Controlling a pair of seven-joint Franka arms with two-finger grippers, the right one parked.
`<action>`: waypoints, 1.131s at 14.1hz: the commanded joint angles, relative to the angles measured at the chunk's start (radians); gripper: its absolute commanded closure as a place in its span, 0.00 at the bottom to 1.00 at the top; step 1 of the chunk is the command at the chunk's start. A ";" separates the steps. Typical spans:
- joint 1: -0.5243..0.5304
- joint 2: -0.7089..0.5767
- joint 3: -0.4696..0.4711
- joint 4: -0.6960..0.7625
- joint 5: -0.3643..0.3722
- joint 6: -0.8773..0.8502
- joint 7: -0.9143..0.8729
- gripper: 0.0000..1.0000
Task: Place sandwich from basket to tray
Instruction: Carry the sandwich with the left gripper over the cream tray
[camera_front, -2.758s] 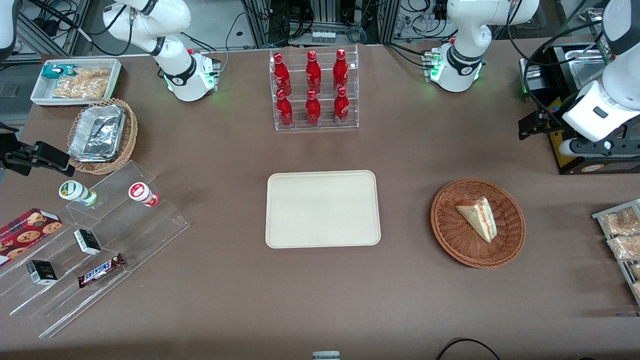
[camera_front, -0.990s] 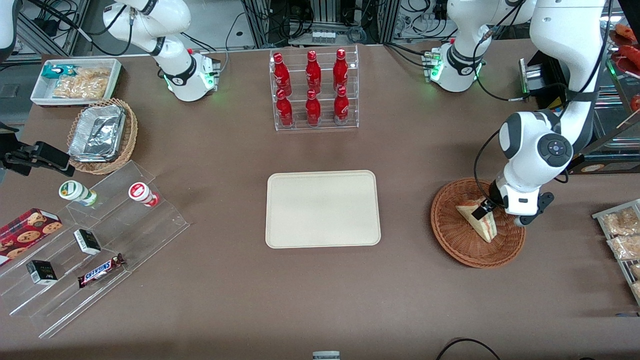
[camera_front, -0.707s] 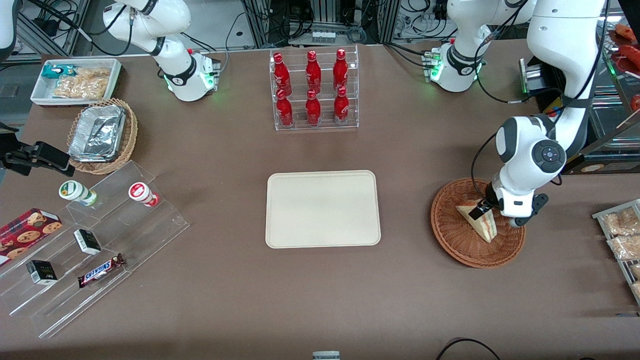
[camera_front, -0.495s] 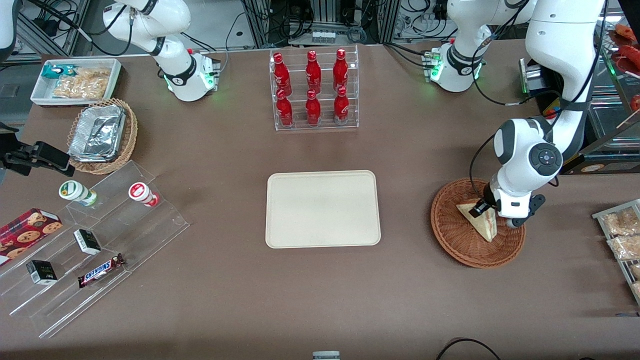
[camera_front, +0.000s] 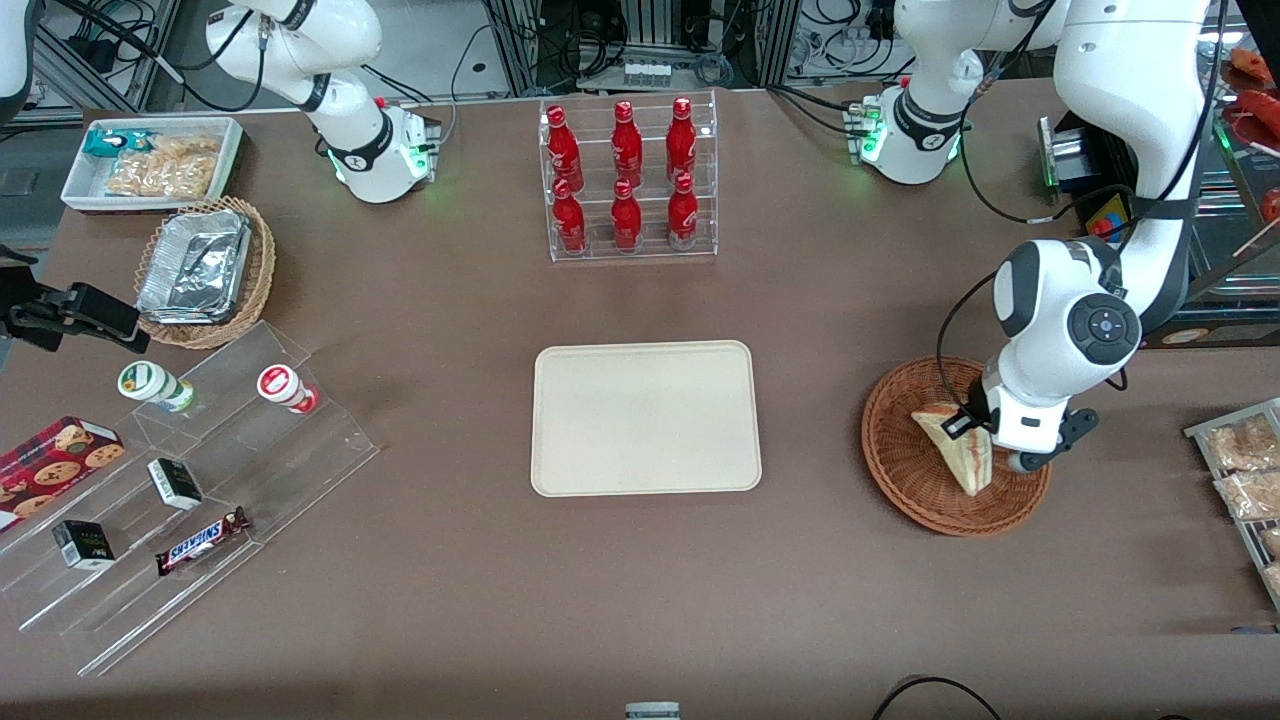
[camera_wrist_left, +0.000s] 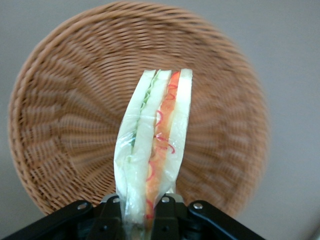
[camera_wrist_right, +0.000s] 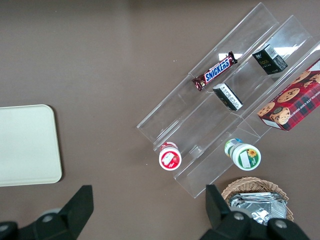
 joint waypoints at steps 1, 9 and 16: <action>-0.018 0.064 -0.063 0.175 -0.002 -0.123 0.087 0.90; -0.207 0.326 -0.197 0.555 0.000 -0.280 -0.013 0.91; -0.429 0.469 -0.191 0.731 0.047 -0.294 -0.240 0.93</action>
